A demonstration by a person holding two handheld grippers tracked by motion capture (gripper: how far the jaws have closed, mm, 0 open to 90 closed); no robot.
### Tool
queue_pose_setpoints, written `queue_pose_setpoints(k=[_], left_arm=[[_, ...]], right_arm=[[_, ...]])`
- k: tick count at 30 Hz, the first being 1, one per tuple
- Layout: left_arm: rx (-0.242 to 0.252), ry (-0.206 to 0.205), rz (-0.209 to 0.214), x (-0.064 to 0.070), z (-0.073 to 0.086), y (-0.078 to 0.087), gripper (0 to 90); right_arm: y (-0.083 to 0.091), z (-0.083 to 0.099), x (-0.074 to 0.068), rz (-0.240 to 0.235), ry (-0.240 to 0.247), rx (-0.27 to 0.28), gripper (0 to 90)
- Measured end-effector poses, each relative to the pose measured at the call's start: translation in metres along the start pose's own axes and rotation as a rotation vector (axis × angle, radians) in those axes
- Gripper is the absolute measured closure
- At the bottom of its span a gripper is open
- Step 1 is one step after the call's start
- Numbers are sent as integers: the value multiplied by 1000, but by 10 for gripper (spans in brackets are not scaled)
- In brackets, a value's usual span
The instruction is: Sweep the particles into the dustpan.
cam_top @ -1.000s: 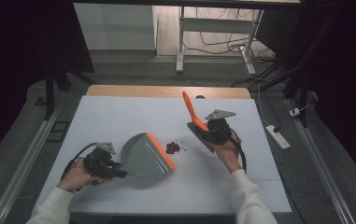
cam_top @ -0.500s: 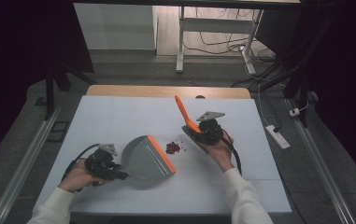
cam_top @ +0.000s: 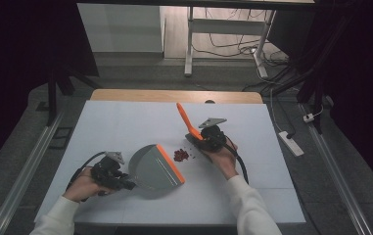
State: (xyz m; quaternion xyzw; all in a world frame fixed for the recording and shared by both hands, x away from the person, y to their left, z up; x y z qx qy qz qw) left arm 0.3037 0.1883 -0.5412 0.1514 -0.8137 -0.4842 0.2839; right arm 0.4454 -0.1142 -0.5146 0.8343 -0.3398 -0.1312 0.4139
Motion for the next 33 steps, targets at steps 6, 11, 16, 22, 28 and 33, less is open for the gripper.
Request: queue_pose_setpoints(k=[6, 11, 16, 22, 28, 33], left_arm=[[-1, 1, 4, 0, 0, -1, 616], [-1, 2, 5, 1, -1, -1, 616], [-2, 2, 12, 1, -2, -3, 616], [-1, 2, 14, 1, -2, -3, 616], [-2, 2, 15, 1, -2, -4, 616], [-1, 1, 16, 1, -2, -4, 616]], right_arm=[[-6, 0, -3, -1, 11, -15, 697], [-10, 0, -8, -8, 26, -17, 698], [-11, 0, -10, -12, 30, -17, 698], [-11, 0, -13, -16, 42, -20, 698], [-11, -1, -18, -16, 56, -22, 698], [-11, -1, -22, -17, 68, -25, 698]])
Point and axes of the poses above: each handheld gripper's, and its own axes: y roughly backward along the jaws, z roughly out of its underside, x roughly to its right, the point moved 4 cm from there along -y, roughly forward along the jaws, and after that the axes turned 8 degrees about -x, right-handed, at the moved point
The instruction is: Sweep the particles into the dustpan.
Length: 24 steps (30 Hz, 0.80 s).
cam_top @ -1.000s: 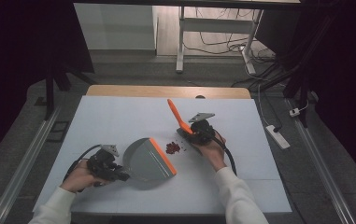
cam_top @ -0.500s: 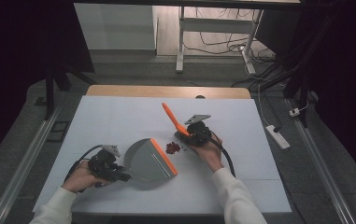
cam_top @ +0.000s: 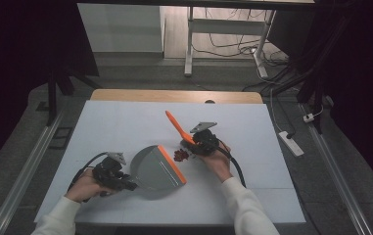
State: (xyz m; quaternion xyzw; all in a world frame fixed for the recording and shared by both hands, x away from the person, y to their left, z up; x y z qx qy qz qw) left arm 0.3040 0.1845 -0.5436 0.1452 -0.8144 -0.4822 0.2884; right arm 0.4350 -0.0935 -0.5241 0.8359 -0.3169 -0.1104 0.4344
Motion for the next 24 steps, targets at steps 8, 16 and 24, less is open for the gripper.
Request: queue_pose_setpoints(k=[8, 16, 24], left_arm=[[1, 0, -1, 1, 0, 0, 616], [4, 3, -1, 1, 0, -1, 616], [0, -1, -3, 2, -1, -1, 616]], right_arm=[[-1, -1, -7, -12, 12, 2, 697], [-1, -3, -19, -50, 25, 1, 698], [-2, -4, -23, -54, 35, 7, 697]])
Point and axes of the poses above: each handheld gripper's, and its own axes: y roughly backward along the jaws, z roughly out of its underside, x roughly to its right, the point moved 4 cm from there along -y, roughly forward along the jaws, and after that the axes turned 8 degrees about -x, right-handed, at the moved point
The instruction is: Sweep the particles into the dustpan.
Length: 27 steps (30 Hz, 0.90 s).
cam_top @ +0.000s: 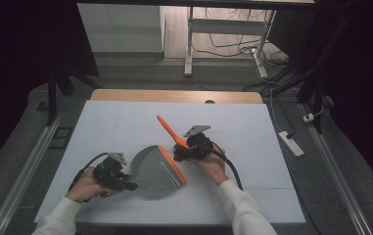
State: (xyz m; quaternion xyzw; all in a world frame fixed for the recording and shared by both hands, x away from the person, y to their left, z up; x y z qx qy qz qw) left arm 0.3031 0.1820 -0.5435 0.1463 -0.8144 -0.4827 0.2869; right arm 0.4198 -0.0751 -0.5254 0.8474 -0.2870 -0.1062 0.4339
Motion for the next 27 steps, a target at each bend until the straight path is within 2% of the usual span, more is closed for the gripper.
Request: queue_pose_setpoints(k=[11, 27], left_arm=[[2, 1, 1, 0, 0, 0, 616], [1, -1, 0, 0, 0, -1, 616]], right_arm=[[-2, -3, -10, -36, 13, 9, 697], [-6, -8, -26, -56, 41, 18, 697]])
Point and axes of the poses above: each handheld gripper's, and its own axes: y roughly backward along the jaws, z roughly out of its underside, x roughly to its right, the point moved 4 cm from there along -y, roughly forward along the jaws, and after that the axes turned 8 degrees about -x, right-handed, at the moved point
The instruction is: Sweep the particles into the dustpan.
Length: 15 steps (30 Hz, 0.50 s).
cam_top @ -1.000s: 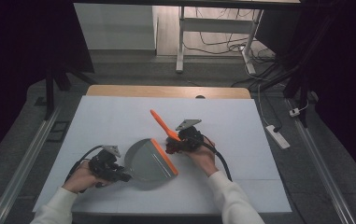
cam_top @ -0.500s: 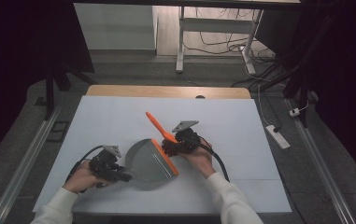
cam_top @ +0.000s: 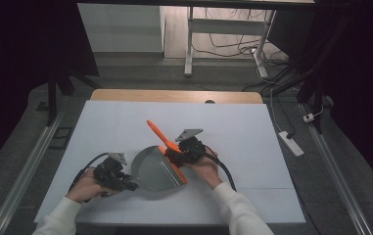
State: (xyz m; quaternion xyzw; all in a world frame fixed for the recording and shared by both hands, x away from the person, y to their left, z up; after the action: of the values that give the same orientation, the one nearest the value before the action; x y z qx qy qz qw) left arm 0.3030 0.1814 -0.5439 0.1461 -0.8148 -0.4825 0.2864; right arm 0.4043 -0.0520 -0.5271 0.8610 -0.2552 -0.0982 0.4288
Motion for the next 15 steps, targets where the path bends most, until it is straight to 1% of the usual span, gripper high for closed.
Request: queue_pose_setpoints(k=[3, 5, 9, 13, 15], left_arm=[[0, 0, 0, 0, 0, 0, 616], [-1, 0, 0, 0, 0, 0, 616], [-1, 0, 1, 0, 0, 0, 616], [1, 3, 1, 0, 0, 0, 616], [2, 3, 1, 0, 0, 0, 616]], right_arm=[[0, -1, -2, -10, 1, 3, 697], [-1, -1, -4, -7, 7, 2, 697], [0, -3, -8, -17, 12, 16, 697], [1, -7, -14, -58, 14, 31, 697], [2, -8, -17, -90, 16, 44, 697]])
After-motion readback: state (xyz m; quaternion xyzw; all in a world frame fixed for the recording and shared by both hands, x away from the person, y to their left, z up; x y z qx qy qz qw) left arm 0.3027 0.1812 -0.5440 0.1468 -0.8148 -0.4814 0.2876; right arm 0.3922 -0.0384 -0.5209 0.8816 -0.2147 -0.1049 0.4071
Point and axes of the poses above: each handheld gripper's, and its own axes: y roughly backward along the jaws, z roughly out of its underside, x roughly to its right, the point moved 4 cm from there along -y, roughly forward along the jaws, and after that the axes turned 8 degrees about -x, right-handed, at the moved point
